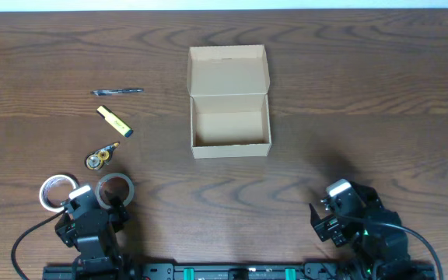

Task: Pack container
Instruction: 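Release the box and retract the right gripper to rest, then reach the left gripper to the white masking tape roll and grasp it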

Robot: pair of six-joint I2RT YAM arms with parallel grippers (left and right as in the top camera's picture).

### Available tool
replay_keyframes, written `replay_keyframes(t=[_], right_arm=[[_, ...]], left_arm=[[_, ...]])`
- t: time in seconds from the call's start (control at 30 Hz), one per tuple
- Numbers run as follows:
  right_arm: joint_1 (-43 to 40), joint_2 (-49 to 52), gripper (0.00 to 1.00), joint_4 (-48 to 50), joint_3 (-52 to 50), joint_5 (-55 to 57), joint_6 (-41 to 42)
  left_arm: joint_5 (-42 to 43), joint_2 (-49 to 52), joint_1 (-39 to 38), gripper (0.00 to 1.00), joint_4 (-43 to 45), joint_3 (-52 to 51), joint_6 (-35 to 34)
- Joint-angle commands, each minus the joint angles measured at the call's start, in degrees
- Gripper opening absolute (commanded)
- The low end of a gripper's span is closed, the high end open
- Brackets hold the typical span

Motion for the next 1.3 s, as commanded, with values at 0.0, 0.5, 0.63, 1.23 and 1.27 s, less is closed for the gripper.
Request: replay_keyframes(t=[0.0, 0.5, 0.63, 1.23, 1.27], right_arm=[[-0.50, -0.33, 0.99, 0.83, -0.44, 1.20, 0.13], [-0.50, -0.33, 0.99, 0.48, -0.44, 1.20, 0.13], [-0.50, -0.33, 0.99, 0.46, -0.44, 1.20, 0.13], [-0.50, -0.33, 0.99, 0.48, -0.44, 1.20, 0.13], [-0.50, -0.33, 0.99, 0.48, -0.44, 1.20, 0.13]], left_arm=[[0.00, -0.33, 0.04, 0.96, -0.22, -0.50, 0.57], [0.00, -0.33, 0.04, 0.96, -0.22, -0.50, 0.57], [-0.02, -0.33, 0.04, 0.95, -0.22, -0.50, 0.57], [1.86, 18.62, 0.04, 0.95, -0.20, 27.34, -11.93], [-2.14, 21.77, 0.04, 0.95, -2.29, 30.08, -16.92]])
